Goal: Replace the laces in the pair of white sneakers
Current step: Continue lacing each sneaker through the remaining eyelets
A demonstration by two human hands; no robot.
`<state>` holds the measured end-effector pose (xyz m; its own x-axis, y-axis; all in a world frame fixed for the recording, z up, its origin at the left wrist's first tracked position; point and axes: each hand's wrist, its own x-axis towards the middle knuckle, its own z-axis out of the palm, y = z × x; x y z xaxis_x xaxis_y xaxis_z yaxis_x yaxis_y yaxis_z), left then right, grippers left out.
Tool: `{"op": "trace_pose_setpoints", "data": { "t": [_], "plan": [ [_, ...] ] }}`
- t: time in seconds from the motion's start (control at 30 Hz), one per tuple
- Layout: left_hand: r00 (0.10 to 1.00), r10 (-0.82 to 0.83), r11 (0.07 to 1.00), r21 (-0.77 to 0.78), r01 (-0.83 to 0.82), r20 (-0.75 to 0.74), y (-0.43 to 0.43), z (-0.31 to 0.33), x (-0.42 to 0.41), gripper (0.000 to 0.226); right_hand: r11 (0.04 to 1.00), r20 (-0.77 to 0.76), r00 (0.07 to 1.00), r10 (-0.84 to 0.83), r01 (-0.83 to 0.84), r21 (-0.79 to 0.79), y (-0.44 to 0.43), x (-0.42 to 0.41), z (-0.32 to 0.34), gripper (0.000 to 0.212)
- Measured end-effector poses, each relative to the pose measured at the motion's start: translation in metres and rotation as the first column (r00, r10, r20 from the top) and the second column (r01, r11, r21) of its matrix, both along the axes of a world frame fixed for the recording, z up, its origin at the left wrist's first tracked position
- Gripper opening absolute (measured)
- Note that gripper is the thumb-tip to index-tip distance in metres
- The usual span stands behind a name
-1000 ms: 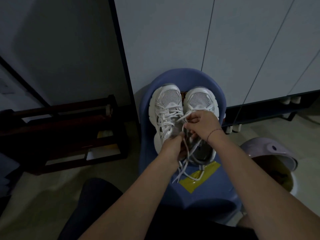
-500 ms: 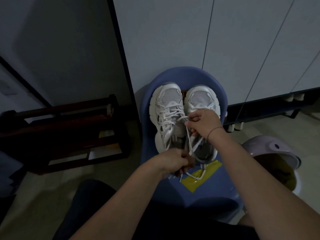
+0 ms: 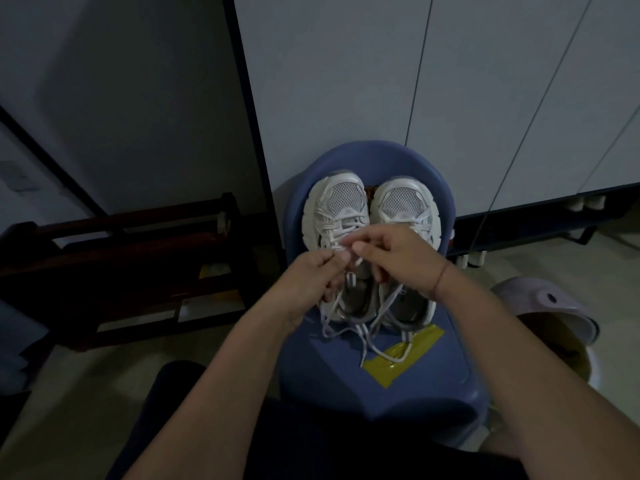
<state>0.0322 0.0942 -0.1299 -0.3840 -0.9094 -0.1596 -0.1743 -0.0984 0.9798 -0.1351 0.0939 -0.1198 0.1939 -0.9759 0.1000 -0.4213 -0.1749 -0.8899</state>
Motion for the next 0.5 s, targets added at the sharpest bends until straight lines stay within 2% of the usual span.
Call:
{"op": "trace_pose_setpoints", "data": {
  "t": [0.07,0.13,0.17,0.23,0.3,0.33,0.37,0.4,0.47,0.5],
  "plan": [
    [0.999,0.027,1.0,0.0,-0.027,-0.043,-0.003,0.003,0.003,0.026,0.99,-0.085,0.987,0.134,-0.13,0.051,0.009,0.003,0.004,0.011],
    [0.998,0.032,0.999,0.015,-0.031,-0.058,-0.005,0.005,0.008,0.028,0.998,-0.158,0.985,0.062,-0.066,-0.017,0.006,0.0,0.001,0.017],
    [0.998,0.03,0.999,0.029,-0.028,-0.059,-0.006,0.006,0.01,0.028,0.997,-0.13,0.991,-0.038,0.028,-0.073,0.002,-0.002,-0.001,0.019],
    [0.997,0.03,0.998,0.063,-0.026,-0.069,-0.007,0.009,0.016,0.028,0.956,0.11,0.957,-0.27,0.28,-0.091,-0.007,-0.01,-0.004,0.022],
    [0.997,0.019,0.996,0.083,-0.013,-0.072,-0.008,0.011,0.022,0.026,0.885,0.385,0.805,-0.452,0.459,0.079,-0.014,-0.017,-0.007,0.023],
    [0.998,0.007,0.996,0.086,-0.002,-0.063,-0.008,0.011,0.023,0.026,0.85,0.436,0.738,-0.515,0.504,0.151,-0.017,-0.02,-0.009,0.023],
    [0.999,-0.001,0.996,0.09,0.006,-0.049,-0.008,0.011,0.024,0.027,0.826,0.406,0.725,-0.556,0.535,0.176,-0.019,-0.021,-0.012,0.023],
    [0.999,-0.004,0.996,0.093,0.007,-0.035,-0.007,0.01,0.024,0.027,0.817,0.323,0.754,-0.571,0.558,0.143,-0.019,-0.019,-0.014,0.02],
    [1.0,-0.001,0.996,0.092,0.003,-0.016,-0.007,0.008,0.022,0.028,0.844,0.168,0.836,-0.522,0.535,-0.043,-0.014,-0.011,-0.008,0.015],
    [1.0,0.002,0.996,0.088,0.0,-0.014,-0.007,0.008,0.021,0.028,0.879,0.125,0.889,-0.44,0.455,-0.141,-0.01,-0.005,-0.003,0.025]
  ]
}}
